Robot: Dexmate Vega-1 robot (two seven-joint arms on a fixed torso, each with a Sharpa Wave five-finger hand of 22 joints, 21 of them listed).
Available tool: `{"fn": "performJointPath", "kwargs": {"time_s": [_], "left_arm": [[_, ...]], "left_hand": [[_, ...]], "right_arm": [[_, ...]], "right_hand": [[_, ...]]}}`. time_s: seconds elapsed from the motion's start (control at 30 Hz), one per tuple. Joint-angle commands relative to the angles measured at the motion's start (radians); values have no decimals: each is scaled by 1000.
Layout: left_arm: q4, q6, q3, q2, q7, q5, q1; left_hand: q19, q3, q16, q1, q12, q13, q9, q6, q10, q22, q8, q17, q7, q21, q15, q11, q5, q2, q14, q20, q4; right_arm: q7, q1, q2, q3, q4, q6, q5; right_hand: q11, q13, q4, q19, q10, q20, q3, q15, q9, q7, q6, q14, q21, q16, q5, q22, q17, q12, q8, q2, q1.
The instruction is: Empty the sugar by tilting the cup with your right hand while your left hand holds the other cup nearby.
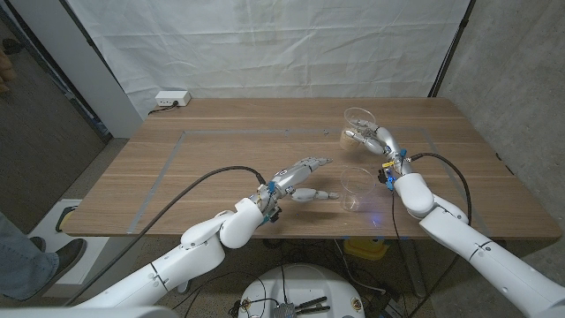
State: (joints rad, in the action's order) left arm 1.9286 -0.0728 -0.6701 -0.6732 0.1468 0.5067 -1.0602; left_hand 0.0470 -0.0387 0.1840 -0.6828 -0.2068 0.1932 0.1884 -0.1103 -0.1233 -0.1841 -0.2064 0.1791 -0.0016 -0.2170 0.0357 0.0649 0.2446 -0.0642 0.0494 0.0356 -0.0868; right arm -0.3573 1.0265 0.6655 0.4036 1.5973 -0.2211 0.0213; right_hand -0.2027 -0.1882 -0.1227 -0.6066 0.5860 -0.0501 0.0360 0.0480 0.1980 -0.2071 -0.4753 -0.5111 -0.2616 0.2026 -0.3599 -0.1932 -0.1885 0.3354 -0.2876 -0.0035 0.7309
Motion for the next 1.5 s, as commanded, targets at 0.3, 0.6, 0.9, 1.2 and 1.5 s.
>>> {"fn": "performJointPath", "kwargs": {"time_s": [0.3, 0.6, 0.9, 1.2, 1.5], "left_arm": [[-44, 21, -62, 57, 6, 36, 34], [-66, -7, -73, 73, 16, 35, 44], [-98, -21, -75, 87, 12, 5, 47], [-120, -35, -81, 102, 17, -8, 55], [-144, -53, -86, 114, 12, -28, 68]], "left_hand": [[17, 9, -2, 0, 0, 6, 5, 3, 3, -3, 5, 4, 0, 9, 2, 2, 11, -9, -8, 25, -2], [21, 12, -1, -2, 0, 6, 5, 3, 3, -3, 5, 4, -1, 11, 6, 6, 13, -10, -10, 32, -2], [22, 13, 1, -4, -2, 6, 5, -1, -2, -2, 3, 4, 0, 11, 4, 2, 15, -9, -9, 32, -2], [21, 14, 2, -5, -1, 6, 5, -2, 1, -2, 3, 4, 1, 11, 4, 6, 17, -8, -10, 31, -2], [21, 15, 2, -7, -2, 6, 6, -3, 1, -2, 2, 4, 1, 11, 4, 7, 18, -6, -10, 29, -1]], "right_arm": [[-13, 24, 5, -10, 0, -26, 7], [-14, 36, 12, -14, 13, -13, 8], [-11, 35, 10, -15, 11, -17, 14], [-4, 29, 9, -11, 6, -18, 14], [-5, 31, 13, -12, 14, -12, 11]], "right_hand": [[0, -2, 2, -7, 8, -13, 3, 103, 5, 2, -15, -12, 4, -4, 3, -2, -2, -5, 6, 12, 5], [0, -2, 4, -3, 10, -12, 4, 104, 5, 0, -21, -12, 6, -4, 5, -2, -2, -6, 6, 14, 4], [1, -2, 4, -4, 13, -11, 5, 104, 5, 3, -24, -13, 7, -5, 7, -2, -2, -6, 7, 15, 4], [0, -2, 5, -4, 15, -12, 6, 102, 5, 2, -25, -15, 8, -5, 8, -2, -2, -7, 8, 17, 5], [0, -2, 6, -5, 16, -12, 6, 103, 5, 4, -30, -16, 9, -5, 10, -2, -3, -9, 9, 20, 6]]}}
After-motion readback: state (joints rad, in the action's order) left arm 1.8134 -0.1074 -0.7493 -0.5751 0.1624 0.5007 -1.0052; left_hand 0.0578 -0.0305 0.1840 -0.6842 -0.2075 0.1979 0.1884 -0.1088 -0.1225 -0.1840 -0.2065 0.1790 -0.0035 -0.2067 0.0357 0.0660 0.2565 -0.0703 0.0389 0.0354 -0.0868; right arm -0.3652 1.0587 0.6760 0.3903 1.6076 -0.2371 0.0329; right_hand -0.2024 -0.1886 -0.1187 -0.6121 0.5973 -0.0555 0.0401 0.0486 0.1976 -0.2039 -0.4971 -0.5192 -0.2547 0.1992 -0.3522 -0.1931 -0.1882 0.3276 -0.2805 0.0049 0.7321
